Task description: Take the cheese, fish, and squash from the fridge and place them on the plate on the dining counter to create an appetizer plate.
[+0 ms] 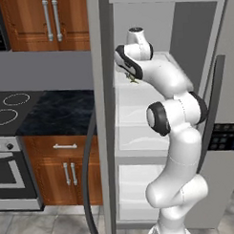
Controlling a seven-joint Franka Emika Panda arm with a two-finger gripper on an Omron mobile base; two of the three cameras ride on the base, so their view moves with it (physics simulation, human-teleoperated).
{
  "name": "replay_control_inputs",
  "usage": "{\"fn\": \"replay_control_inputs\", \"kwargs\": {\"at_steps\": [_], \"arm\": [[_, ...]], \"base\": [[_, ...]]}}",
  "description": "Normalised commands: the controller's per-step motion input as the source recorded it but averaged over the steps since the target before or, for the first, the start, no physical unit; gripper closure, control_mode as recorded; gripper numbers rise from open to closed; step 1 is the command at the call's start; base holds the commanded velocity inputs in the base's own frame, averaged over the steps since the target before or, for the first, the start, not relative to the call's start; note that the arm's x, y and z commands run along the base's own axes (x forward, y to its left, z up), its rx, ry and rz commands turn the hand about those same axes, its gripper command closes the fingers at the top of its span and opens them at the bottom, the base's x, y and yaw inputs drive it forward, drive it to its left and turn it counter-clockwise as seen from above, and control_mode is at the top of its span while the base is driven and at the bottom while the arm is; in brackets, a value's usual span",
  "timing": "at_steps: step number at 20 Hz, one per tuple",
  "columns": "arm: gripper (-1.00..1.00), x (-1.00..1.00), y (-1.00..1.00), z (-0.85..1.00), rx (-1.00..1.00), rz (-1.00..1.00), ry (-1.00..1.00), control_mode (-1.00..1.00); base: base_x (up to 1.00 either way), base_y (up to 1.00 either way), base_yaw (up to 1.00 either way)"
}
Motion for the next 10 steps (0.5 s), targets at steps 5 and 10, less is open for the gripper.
{"fn": "replay_control_inputs", "kwargs": {"at_steps": [5,10], "arm": [[1.0,-0.93,-0.02,0.3,0.0,0.0,-0.27,-1.0],[1.0,-1.0,-0.19,0.27,0.0,0.0,-0.31,-1.0]], "base": [[0.0,0.0,0.0],[0.0,0.0,0.0]]}}
